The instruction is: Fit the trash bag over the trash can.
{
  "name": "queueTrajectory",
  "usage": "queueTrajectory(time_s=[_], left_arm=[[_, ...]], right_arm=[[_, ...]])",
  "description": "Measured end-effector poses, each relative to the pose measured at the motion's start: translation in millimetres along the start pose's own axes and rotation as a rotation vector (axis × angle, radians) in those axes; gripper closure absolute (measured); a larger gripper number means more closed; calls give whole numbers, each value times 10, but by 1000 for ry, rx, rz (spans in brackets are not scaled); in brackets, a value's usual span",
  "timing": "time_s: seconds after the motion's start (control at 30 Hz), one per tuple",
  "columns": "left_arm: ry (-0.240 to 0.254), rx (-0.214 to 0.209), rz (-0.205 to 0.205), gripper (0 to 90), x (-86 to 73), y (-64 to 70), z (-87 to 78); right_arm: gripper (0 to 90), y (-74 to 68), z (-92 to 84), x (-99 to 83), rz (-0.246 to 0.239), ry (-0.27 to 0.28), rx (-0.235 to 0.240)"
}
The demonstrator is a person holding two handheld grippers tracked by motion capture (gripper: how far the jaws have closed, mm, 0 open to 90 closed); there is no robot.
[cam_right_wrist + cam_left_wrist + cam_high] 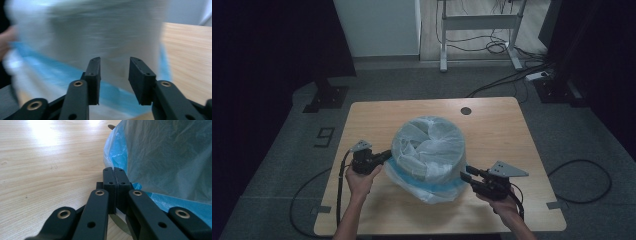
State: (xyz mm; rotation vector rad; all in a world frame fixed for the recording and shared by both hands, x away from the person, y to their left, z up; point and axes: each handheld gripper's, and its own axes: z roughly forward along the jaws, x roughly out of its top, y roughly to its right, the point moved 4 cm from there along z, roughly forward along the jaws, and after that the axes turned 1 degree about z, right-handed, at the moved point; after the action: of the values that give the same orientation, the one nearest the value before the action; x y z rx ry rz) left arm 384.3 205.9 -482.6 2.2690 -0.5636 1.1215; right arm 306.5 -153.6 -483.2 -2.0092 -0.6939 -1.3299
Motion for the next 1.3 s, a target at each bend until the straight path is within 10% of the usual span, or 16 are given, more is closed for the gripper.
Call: queueTrajectory(time_s=[0.47, 0.6, 0.8, 1.3], left_arm=[[5, -1, -2, 889, 5, 1, -12], [7, -1, -3, 889, 2, -4, -28], [15, 2, -7, 890, 2, -6, -39], [-22, -2, -14, 886, -54, -28, -22]], right_arm=[[513, -490, 182, 49, -106, -32, 255], [546, -581, 255, -20, -144, -61, 263], [880, -641, 334, -161, -210, -112, 275], [889, -346, 572, -626, -168, -304, 168]])
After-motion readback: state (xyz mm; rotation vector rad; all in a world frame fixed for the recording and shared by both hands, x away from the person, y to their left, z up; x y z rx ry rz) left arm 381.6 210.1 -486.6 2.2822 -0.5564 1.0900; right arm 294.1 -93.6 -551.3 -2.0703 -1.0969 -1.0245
